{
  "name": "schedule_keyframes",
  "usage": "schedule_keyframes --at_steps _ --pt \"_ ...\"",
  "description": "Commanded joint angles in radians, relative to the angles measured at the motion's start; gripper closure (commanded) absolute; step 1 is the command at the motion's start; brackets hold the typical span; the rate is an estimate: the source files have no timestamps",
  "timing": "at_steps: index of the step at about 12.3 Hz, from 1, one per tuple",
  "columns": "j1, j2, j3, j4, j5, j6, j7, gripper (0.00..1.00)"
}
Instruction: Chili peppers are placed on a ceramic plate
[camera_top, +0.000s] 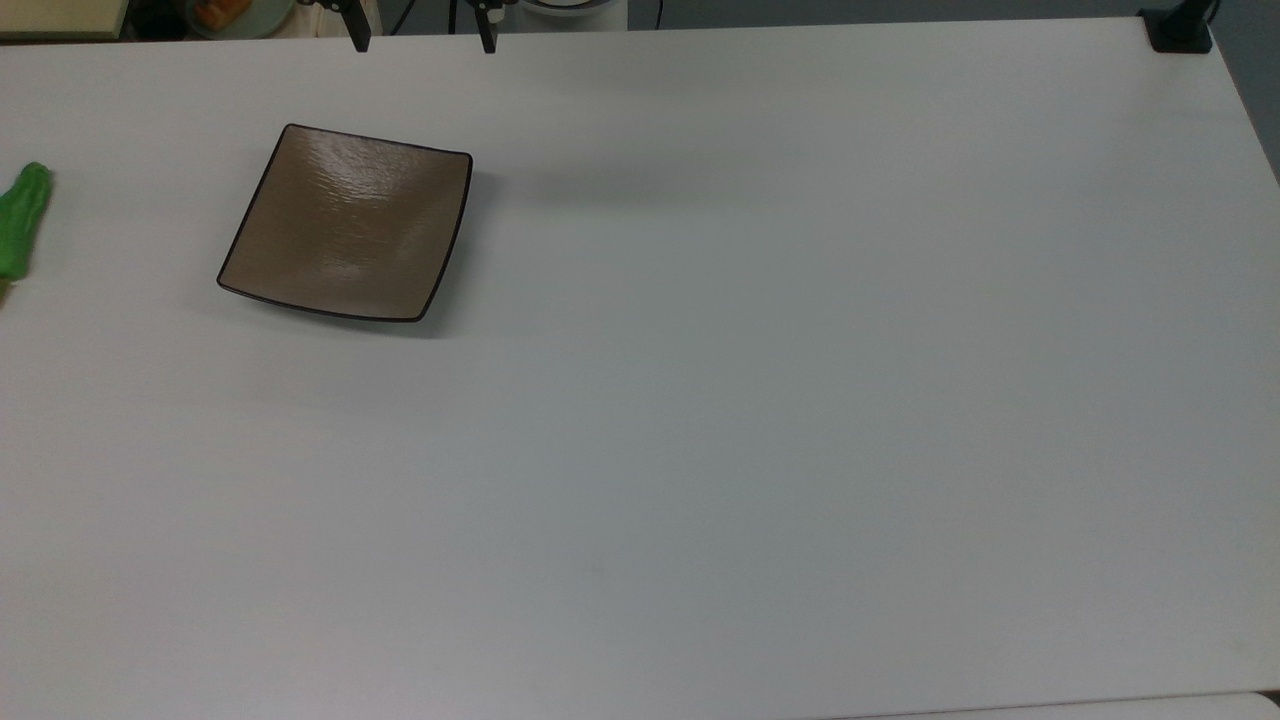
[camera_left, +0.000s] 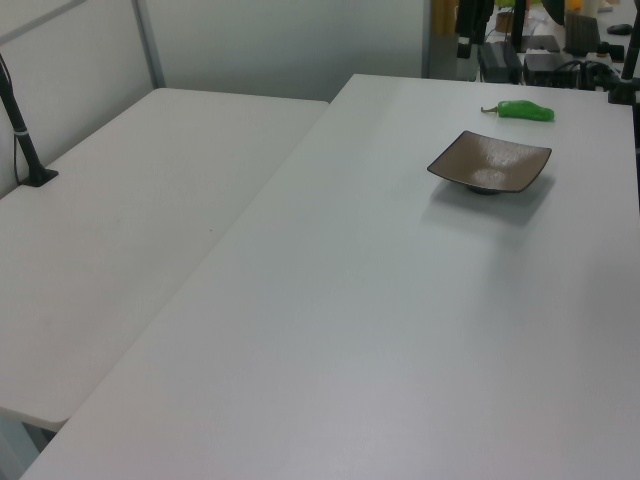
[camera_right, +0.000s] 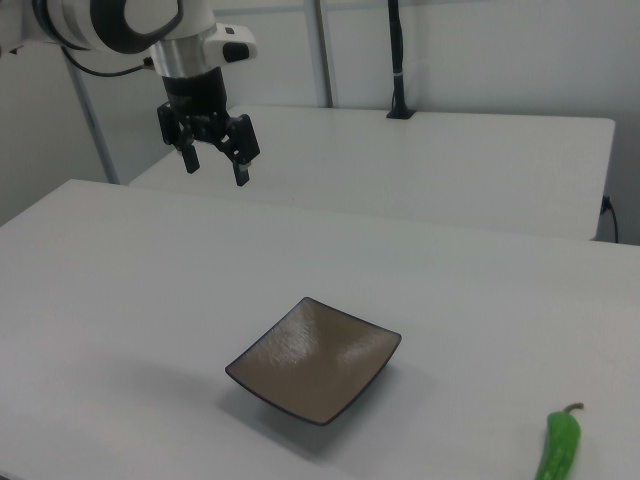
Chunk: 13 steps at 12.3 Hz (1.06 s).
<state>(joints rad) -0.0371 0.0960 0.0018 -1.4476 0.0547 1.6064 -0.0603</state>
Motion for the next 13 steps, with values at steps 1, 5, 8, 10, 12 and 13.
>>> schedule_keyframes --at_steps 1,5,8,10,12,13 --pt "0.011 -0.004 -0.003 -0.007 -0.016 0.01 0.017 0.0" --pt "0.016 -0.013 0.0 -0.022 -0.016 0.012 0.025 0.0" --pt "0.02 -0.021 0.0 -0.034 -0.018 0.014 0.023 0.0" --pt "0.023 -0.021 0.0 -0.036 -0.033 0.015 0.023 0.0" --pt "0.023 -0.022 0.0 -0.053 -0.042 0.017 0.022 0.0" --pt "0.023 -0.022 0.0 -0.057 -0.058 0.017 0.02 0.0"
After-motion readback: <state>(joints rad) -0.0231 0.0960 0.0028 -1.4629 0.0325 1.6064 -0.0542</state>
